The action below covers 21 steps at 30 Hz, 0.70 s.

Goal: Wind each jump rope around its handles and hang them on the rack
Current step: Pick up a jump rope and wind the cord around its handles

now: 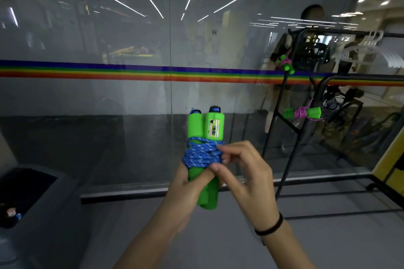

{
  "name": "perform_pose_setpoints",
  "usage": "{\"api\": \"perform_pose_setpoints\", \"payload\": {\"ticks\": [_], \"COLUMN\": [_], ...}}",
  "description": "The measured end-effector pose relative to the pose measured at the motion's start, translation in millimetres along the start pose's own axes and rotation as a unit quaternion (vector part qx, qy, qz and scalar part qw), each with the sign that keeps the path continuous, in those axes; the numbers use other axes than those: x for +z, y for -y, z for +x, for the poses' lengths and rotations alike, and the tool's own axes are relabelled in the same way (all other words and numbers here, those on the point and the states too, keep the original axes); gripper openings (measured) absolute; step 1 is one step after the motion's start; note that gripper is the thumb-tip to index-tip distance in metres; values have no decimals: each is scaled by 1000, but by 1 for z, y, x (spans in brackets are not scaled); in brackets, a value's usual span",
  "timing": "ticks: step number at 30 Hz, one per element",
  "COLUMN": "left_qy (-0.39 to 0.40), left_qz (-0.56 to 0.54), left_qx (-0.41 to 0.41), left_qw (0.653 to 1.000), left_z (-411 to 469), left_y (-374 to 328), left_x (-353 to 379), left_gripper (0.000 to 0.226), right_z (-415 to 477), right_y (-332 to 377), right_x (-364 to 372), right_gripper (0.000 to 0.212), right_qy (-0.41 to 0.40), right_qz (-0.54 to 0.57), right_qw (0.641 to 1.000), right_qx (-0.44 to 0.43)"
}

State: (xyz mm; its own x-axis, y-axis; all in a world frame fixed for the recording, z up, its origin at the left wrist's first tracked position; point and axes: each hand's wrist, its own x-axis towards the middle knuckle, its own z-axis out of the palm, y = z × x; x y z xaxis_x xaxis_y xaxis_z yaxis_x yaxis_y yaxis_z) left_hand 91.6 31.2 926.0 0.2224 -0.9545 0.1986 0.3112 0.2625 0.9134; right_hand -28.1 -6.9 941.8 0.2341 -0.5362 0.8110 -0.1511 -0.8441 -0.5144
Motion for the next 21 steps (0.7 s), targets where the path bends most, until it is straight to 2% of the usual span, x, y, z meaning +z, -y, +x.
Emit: {"api": "perform_pose_setpoints", "payload": {"ticks": [5,9,11,13,14,16,18,21], "left_qy": [7,6,-10,-14,-17,-21,-18,-24], "left_qz": [-34,-19,14,44,56,66,68,101], "left_qx": [-60,-75,-74,-70,-73,-72,-75,-64], "left_qw": [998,997,997,997,996,995,995,992], "left_z": [0,3,5,7,9,11,10,10], "left_y": [4,11,15,16,17,17,14,16], "left_x": [-2,-9,-13,-13,-14,-15,-13,-15], "left_gripper": [42,48,64,83,82,64,51,50], "right_z": [-1,6,10,12,13,14,14,12], "right_y": [-6,-10,-13,-16,-17,-20,-22,-24], "right_x": [-1,-7,-9,-8,-8,-9,-7,-1], "right_gripper": [9,3,10,17,23,28,21,15], "right_qy": [-1,85,113,108,95,76,87,105], "right_qz": [-2,-12,-31,-44,-43,-36,-52,-91], "right_qw": [1000,995,990,987,986,984,985,985], "right_qx": [-11,41,72,108,129,155,136,99]}}
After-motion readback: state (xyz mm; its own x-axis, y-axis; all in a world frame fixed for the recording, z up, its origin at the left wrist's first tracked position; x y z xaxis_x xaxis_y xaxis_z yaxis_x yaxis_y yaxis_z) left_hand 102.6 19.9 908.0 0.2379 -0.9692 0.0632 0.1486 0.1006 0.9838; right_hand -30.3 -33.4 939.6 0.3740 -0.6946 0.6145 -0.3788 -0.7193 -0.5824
